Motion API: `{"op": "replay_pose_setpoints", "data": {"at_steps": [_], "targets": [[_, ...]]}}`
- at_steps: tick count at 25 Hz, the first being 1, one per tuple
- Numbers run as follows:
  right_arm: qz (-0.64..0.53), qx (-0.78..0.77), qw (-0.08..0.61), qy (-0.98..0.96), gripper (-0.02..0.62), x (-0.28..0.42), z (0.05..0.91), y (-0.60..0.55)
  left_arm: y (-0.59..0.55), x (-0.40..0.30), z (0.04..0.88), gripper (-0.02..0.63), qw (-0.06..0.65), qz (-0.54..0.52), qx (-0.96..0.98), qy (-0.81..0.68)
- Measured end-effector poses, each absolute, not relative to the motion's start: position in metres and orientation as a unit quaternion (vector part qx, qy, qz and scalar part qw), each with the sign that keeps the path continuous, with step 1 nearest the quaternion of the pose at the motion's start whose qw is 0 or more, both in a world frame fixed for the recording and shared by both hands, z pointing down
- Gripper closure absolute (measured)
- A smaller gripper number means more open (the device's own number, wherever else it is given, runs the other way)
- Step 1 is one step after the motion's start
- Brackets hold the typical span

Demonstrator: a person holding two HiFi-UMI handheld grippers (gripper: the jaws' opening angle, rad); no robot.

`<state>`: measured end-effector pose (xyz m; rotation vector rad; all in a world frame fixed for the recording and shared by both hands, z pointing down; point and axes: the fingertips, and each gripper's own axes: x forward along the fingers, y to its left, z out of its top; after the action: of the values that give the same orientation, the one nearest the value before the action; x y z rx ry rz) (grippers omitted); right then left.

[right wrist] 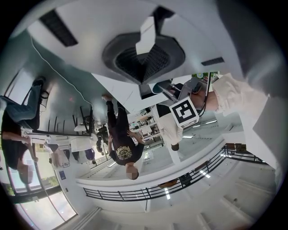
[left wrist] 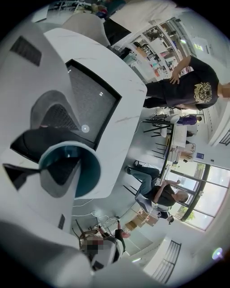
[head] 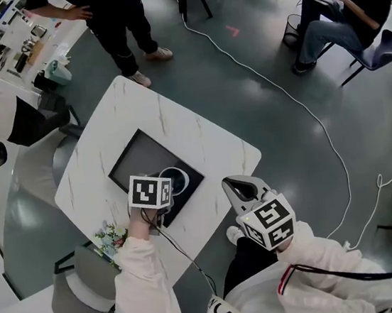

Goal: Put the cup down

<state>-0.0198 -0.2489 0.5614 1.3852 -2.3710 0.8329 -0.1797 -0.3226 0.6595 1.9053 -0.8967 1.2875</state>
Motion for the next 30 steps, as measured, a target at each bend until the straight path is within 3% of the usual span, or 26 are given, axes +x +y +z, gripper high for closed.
{"op": "replay_pose_setpoints", "data": {"at_steps": [15,30], "targets": [[0.275,0.471,0.129,-0.828,0.591,-0.029,0.543,-0.228,-0.299,-0.189,0.618,0.434,0.307,0.47,0.743,-0.364],[0.234,0.437,0.133,-0.858,0.591,-0.051,0.496,-0.19,-0.248,-0.216,0.524,0.437,0.238,0.369,0.756,-0.486]]}}
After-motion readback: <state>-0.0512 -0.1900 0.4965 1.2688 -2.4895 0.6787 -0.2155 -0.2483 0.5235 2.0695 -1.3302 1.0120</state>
